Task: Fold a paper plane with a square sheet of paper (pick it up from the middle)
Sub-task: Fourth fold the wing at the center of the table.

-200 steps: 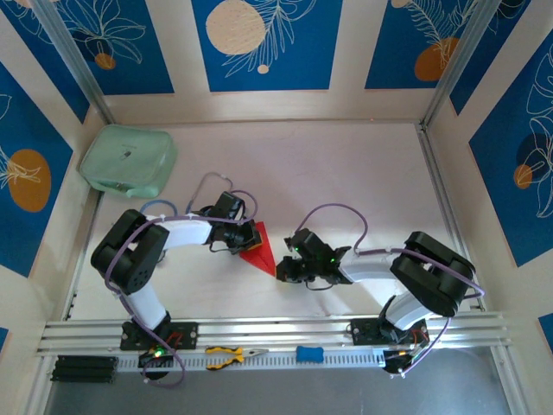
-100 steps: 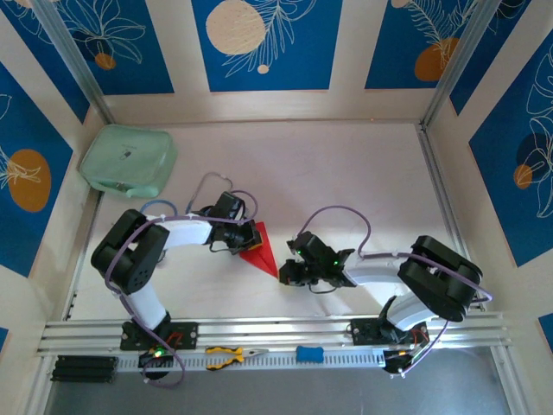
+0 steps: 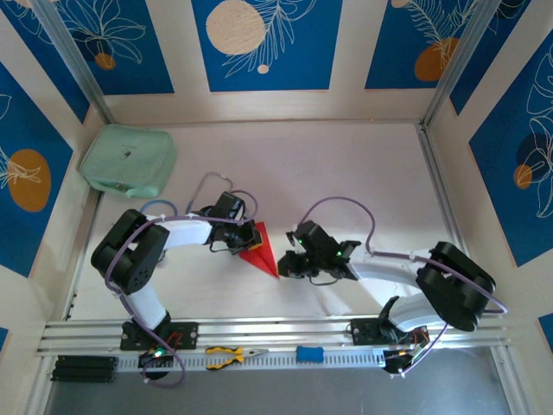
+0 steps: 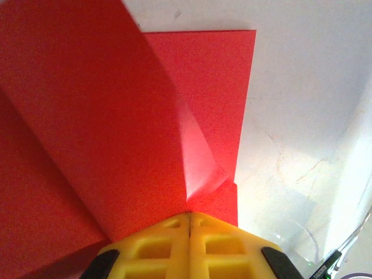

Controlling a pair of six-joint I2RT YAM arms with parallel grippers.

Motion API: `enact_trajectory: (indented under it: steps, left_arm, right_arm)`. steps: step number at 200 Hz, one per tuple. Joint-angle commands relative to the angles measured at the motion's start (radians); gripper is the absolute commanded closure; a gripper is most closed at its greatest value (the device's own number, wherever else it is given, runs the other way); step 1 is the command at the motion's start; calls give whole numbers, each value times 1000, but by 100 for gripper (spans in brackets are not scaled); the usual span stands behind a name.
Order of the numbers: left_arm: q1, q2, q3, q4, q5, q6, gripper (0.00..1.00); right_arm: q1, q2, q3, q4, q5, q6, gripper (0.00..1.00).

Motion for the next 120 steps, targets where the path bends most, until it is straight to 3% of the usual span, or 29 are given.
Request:
enact_trajectory:
  steps: [1,43,120]
  left_arm:
    - [2,39,-11,-50,-55,28,100]
    - [2,40,-11,-47,-47,29,100]
    - [1,41,-7,-45,-42,31,100]
  right_arm:
    - [-7,100,91,26,-52,-25,95]
    - [-15,248,179,82,-53,-1,96]
    - [-37,341,192,80,-43,33,96]
